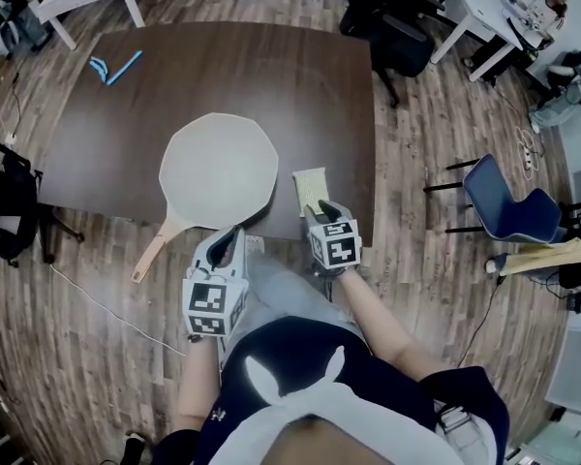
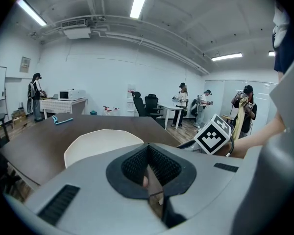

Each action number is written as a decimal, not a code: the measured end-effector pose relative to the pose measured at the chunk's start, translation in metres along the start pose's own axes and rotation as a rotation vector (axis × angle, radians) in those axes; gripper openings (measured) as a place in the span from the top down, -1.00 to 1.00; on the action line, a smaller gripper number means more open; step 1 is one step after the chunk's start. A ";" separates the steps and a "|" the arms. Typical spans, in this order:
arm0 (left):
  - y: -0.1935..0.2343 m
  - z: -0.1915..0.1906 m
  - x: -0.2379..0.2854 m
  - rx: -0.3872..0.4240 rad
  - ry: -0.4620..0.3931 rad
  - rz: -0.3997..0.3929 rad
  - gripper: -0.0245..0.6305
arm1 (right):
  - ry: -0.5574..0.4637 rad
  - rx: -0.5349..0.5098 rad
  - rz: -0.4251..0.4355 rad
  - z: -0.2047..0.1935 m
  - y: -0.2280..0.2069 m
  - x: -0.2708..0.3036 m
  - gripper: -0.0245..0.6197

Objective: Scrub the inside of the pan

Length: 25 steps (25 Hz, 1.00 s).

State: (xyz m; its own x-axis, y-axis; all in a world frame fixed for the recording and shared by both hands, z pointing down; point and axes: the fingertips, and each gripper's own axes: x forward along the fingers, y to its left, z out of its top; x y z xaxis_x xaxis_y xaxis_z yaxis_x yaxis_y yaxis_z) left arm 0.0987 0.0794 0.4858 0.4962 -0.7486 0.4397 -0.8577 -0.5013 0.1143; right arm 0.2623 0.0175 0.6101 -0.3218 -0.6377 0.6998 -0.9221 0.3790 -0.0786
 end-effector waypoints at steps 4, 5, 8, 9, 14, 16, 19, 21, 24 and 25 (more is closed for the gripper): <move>0.015 -0.003 0.010 -0.005 0.030 0.004 0.92 | 0.023 0.009 -0.026 0.001 -0.014 0.028 0.53; 0.020 -0.004 0.012 -0.002 0.039 0.003 0.92 | 0.033 0.010 -0.037 0.001 -0.018 0.035 0.53; 0.034 -0.009 0.017 -0.007 0.060 0.010 0.92 | 0.079 0.017 -0.058 -0.002 -0.030 0.056 0.37; 0.040 -0.010 0.019 -0.012 0.067 0.016 0.92 | 0.096 0.019 -0.060 -0.003 -0.032 0.063 0.36; 0.062 -0.010 0.027 -0.018 0.083 0.027 0.92 | 0.174 -0.009 -0.094 -0.009 -0.042 0.091 0.36; 0.066 -0.007 0.031 -0.017 0.083 0.026 0.92 | 0.208 -0.019 -0.082 -0.015 -0.042 0.102 0.37; 0.071 -0.005 0.035 -0.018 0.084 0.021 0.92 | 0.195 -0.025 -0.056 -0.013 -0.040 0.111 0.40; 0.072 -0.007 0.038 -0.022 0.087 0.016 0.92 | 0.204 -0.021 -0.033 -0.013 -0.039 0.112 0.43; 0.072 -0.008 0.041 -0.029 0.091 0.010 0.92 | 0.223 -0.010 -0.011 -0.015 -0.040 0.111 0.53; 0.072 -0.007 0.042 -0.030 0.091 0.008 0.92 | 0.225 -0.013 -0.012 -0.016 -0.040 0.111 0.59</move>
State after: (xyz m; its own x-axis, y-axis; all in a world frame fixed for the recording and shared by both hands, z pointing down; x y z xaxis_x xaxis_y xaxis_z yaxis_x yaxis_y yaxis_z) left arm 0.0567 0.0148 0.5189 0.4763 -0.7090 0.5200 -0.8657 -0.4816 0.1362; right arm 0.2671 -0.0580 0.7020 -0.2532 -0.4771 0.8416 -0.9223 0.3815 -0.0613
